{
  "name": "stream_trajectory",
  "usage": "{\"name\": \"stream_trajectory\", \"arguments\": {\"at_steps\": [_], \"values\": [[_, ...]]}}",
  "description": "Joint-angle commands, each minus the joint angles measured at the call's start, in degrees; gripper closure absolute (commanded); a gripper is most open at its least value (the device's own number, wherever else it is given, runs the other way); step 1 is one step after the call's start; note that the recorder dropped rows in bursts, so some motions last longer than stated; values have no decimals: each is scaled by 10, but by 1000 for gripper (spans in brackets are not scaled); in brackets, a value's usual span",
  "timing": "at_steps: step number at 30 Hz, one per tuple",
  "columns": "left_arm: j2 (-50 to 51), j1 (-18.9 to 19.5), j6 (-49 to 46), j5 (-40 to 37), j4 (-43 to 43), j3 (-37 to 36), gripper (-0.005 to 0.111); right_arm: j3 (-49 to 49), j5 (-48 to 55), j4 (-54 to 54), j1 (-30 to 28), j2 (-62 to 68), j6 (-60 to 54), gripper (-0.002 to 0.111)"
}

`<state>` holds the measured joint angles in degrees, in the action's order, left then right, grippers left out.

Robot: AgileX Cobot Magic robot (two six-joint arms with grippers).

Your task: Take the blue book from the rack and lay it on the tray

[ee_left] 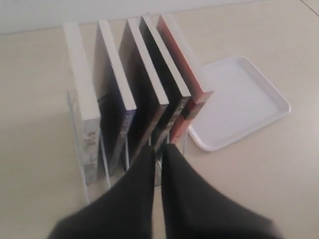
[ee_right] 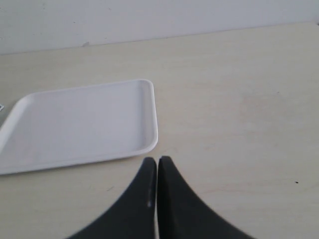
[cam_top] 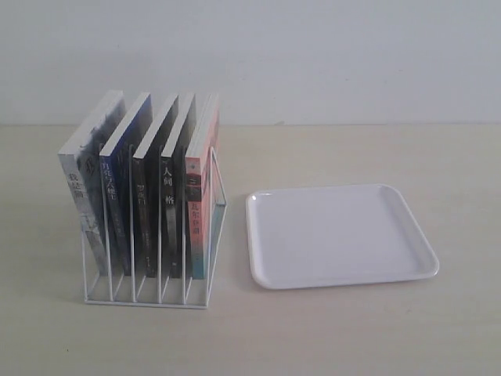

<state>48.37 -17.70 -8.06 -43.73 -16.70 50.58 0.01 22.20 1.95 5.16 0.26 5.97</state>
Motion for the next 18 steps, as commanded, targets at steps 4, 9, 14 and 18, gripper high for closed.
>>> {"name": "stream_trajectory", "arguments": {"at_steps": [4,9,14,18], "values": [[91,-107,21,69,-15,-18,102,0,-4,-1,0,-3,-5,108],[169,-171,48,135,-13,6,102,0,-4,-1,0,-3,-5,108],[243,-214,98,155,50,55,102,0,-4,-1,0,-3,-5,108],[292,-223,267,86,230,144,102,0,-4,-1,0,-3,-5,108]]}}
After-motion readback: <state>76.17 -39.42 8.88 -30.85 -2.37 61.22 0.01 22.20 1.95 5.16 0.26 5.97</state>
